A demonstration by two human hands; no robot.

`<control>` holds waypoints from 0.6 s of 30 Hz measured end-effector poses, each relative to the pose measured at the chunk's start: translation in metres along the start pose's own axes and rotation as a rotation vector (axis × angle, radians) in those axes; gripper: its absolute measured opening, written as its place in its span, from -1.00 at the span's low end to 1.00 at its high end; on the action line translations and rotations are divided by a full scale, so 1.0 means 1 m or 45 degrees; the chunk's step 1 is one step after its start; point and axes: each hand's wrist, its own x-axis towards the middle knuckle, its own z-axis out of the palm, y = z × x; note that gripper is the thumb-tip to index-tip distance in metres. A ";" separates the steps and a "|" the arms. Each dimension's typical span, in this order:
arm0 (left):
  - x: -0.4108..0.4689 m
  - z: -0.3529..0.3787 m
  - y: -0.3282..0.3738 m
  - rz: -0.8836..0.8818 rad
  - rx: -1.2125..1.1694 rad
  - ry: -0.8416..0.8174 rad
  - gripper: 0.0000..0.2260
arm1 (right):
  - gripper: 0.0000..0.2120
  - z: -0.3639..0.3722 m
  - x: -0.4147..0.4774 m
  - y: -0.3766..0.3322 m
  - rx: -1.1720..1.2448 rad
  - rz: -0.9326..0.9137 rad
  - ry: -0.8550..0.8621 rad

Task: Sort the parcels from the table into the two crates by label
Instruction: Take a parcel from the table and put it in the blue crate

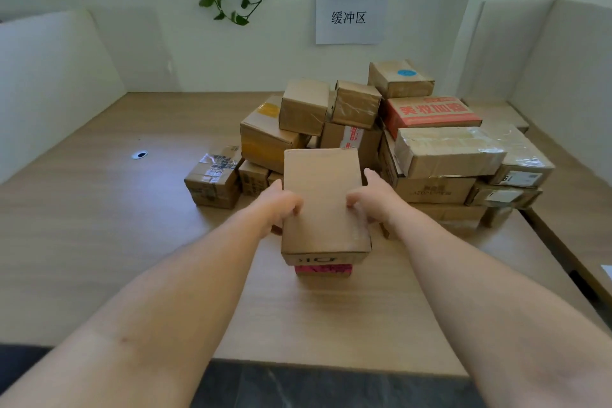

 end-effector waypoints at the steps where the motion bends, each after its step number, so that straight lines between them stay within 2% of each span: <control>1: -0.005 -0.005 -0.003 -0.007 -0.019 0.010 -0.48 | -0.32 0.003 0.000 -0.005 -0.002 -0.030 -0.027; 6: -0.025 -0.043 -0.019 -0.064 -0.190 0.137 -0.46 | -0.37 0.029 0.000 -0.028 -0.002 -0.091 -0.205; 13: -0.048 -0.097 -0.056 -0.188 -0.360 0.272 -0.09 | -0.15 0.083 -0.012 -0.056 -0.116 -0.121 -0.333; 16: -0.054 -0.117 -0.076 -0.244 -0.408 0.357 -0.15 | -0.12 0.107 -0.018 -0.071 -0.164 -0.125 -0.342; 18: -0.058 -0.131 -0.092 -0.264 -0.424 0.414 -0.27 | -0.19 0.125 -0.020 -0.082 -0.205 -0.144 -0.325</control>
